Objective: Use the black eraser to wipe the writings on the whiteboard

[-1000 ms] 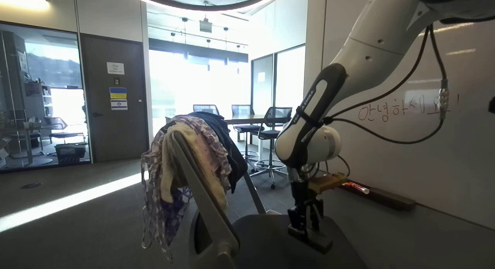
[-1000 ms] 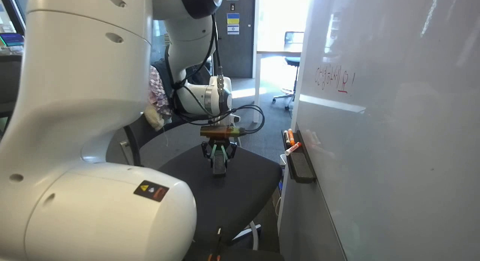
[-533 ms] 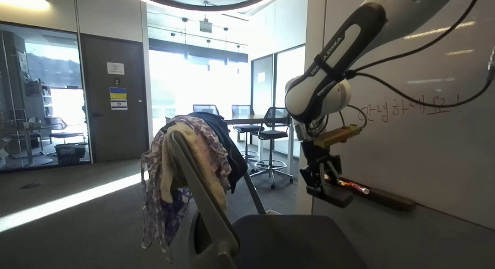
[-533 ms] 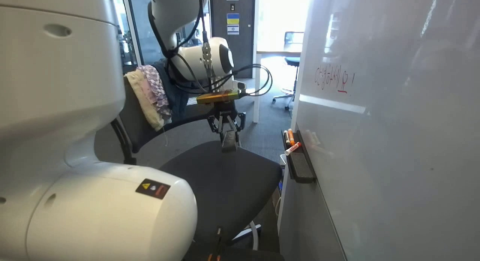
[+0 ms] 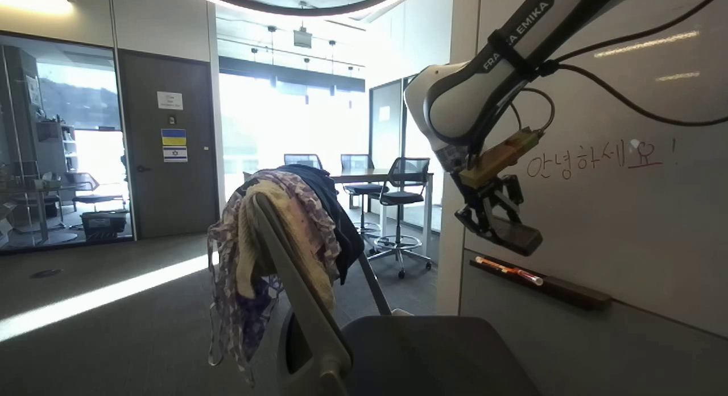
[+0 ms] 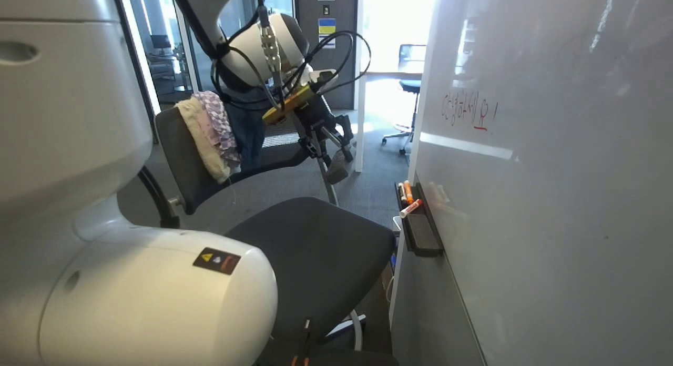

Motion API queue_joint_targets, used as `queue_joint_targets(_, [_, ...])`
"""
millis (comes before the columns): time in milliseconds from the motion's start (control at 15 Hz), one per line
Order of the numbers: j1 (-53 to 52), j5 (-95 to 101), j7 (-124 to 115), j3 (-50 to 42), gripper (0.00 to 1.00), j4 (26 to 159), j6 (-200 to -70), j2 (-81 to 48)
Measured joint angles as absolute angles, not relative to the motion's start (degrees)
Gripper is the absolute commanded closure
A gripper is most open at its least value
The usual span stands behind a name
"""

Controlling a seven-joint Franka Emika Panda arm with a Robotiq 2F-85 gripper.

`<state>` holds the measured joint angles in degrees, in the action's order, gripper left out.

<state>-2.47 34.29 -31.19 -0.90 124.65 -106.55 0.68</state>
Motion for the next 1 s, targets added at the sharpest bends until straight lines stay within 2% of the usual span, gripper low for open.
queue_joint_targets(1000, [4.6,66.3,-57.8,-4.0,0.69,127.2,-100.4,6.1])
